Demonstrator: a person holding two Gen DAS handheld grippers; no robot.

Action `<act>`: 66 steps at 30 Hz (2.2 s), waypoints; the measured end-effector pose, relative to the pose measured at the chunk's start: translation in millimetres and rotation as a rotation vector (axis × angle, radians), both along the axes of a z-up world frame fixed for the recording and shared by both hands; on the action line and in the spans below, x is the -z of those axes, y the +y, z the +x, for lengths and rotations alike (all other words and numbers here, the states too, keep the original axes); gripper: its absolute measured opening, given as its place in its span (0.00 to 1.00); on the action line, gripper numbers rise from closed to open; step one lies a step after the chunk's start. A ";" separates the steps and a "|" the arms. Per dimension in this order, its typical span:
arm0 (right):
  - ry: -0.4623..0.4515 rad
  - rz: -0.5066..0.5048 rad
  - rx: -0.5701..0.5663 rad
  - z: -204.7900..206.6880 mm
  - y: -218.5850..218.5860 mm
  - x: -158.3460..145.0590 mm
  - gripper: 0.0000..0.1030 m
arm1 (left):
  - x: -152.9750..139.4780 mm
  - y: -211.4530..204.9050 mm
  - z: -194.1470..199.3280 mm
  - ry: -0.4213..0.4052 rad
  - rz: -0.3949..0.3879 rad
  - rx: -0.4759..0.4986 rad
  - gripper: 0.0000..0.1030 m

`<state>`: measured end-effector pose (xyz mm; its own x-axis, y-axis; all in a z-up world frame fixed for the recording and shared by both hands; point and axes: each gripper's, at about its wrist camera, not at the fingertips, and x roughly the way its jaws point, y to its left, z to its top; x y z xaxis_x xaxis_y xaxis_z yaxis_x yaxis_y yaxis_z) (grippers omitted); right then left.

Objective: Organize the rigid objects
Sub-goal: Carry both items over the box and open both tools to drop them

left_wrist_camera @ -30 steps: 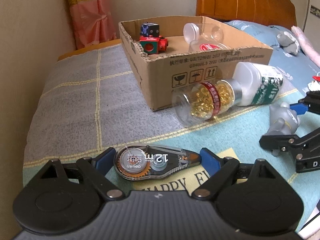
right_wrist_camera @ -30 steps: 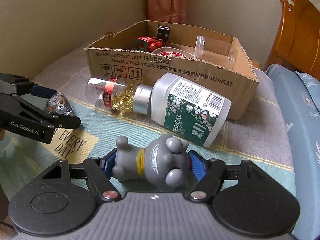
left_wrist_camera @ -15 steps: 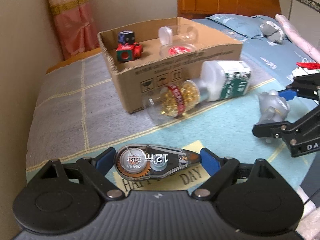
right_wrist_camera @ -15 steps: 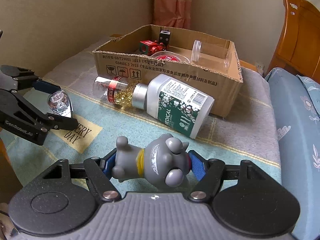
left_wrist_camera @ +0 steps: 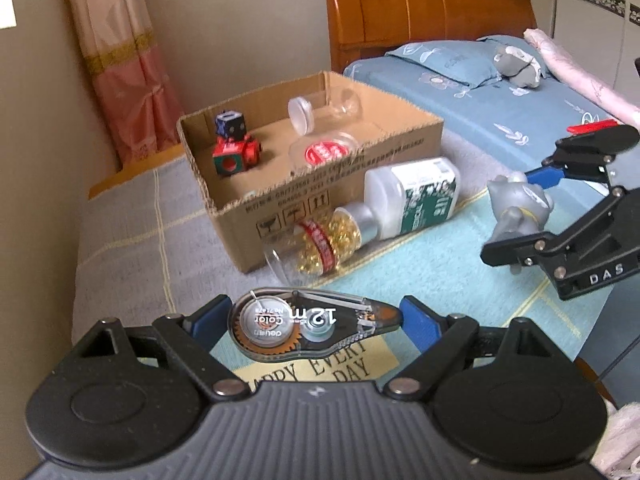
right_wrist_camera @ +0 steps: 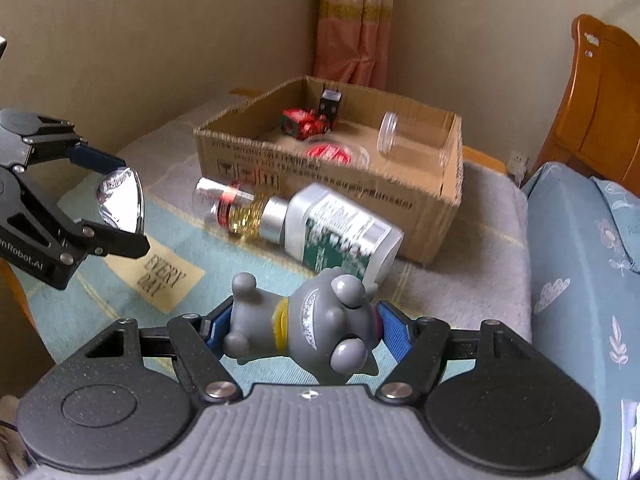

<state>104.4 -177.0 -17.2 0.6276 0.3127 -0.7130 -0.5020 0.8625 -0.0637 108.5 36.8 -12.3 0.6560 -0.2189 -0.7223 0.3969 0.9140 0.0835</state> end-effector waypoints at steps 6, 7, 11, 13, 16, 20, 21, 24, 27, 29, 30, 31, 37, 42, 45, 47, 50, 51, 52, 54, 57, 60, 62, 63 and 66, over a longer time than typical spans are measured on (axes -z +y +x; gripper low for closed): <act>-0.056 0.020 -0.012 5.0 -2.4 -24.0 0.74 | -9.4 0.3 2.6 -0.013 0.003 0.003 0.87; -0.061 0.025 -0.011 7.2 -3.0 -27.2 0.74 | -10.9 1.0 3.7 -0.016 0.001 0.001 0.87; -0.094 0.036 -0.005 19.1 -4.9 -41.1 0.74 | -21.3 3.0 12.4 -0.030 -0.011 0.006 0.87; -0.107 0.037 0.000 26.3 -4.9 -47.4 0.74 | -29.2 1.5 19.1 -0.054 -0.006 0.012 0.87; -0.117 0.043 0.007 38.2 -5.6 -55.2 0.75 | -40.9 -0.1 33.9 -0.083 -0.015 0.023 0.87; -0.120 0.050 0.017 54.2 -5.3 -61.4 0.74 | -50.9 -3.2 60.0 -0.111 -0.019 0.031 0.87; -0.120 0.051 0.019 59.4 -4.8 -62.7 0.74 | -52.0 -4.0 67.7 -0.115 -0.019 0.030 0.87; -0.125 0.050 0.030 71.6 -3.7 -65.1 0.74 | -52.3 -6.3 88.6 -0.118 -0.019 0.025 0.87; -0.120 0.050 0.037 84.3 -3.4 -66.0 0.74 | -49.6 -8.3 108.3 -0.118 -0.017 0.022 0.87; -0.116 0.046 0.042 91.6 -2.3 -65.0 0.74 | -46.3 -9.4 122.2 -0.117 -0.013 0.021 0.87; -0.113 0.043 0.044 95.7 -2.0 -64.6 0.74 | -43.5 -9.4 126.4 -0.119 -0.012 0.014 0.87; -0.110 0.039 0.047 99.8 -1.7 -64.1 0.74 | -41.9 -8.6 131.3 -0.121 -0.010 0.003 0.87; -0.091 0.018 0.054 119.5 2.8 -59.2 0.74 | -24.0 -7.9 160.0 -0.140 0.004 -0.053 0.90; -0.079 0.006 0.059 134.8 6.1 -55.8 0.75 | -16.4 0.6 160.9 -0.109 0.004 -0.076 0.91; -0.072 0.007 0.064 147.5 7.5 -55.8 0.75 | -19.8 6.2 150.6 -0.105 -0.005 -0.070 0.93; -0.064 0.014 0.075 158.1 8.4 -56.2 0.75 | -23.3 9.8 143.0 -0.109 -0.010 -0.070 0.93; -0.043 0.026 0.097 177.9 10.9 -55.6 0.75 | -28.3 15.9 132.3 -0.112 -0.030 -0.070 0.94; -0.034 0.030 0.104 185.1 12.1 -55.0 0.75 | -29.8 17.6 129.0 -0.114 -0.034 -0.071 0.95; -0.028 0.035 0.111 190.6 13.0 -54.3 0.75 | -30.5 19.3 126.7 -0.117 -0.037 -0.072 0.96; -0.017 0.041 0.123 202.2 16.5 -52.7 0.77 | -31.5 22.4 122.9 -0.123 -0.041 -0.075 0.97; -0.012 0.042 0.139 209.1 19.2 -52.0 1.00 | -31.6 26.5 119.4 -0.121 -0.041 -0.090 0.98; -0.024 0.047 0.140 200.1 18.2 -55.6 1.00 | -31.0 29.1 113.7 -0.115 -0.043 -0.091 0.98; -0.025 0.038 0.142 193.7 19.1 -56.8 1.00 | -30.7 28.8 110.2 -0.114 -0.040 -0.091 0.98; -0.028 0.029 0.145 189.4 19.0 -57.4 1.00 | -30.7 28.6 108.0 -0.113 -0.038 -0.093 0.98; -0.024 0.024 0.148 177.0 18.3 -59.4 1.00 | -30.7 29.3 98.7 -0.111 -0.047 -0.098 0.98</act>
<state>281.5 -158.7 42.2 0.6849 0.2323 -0.6906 -0.3682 0.9282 -0.0529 207.2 66.1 18.4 0.7509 -0.1819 -0.6348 0.2962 0.9520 0.0776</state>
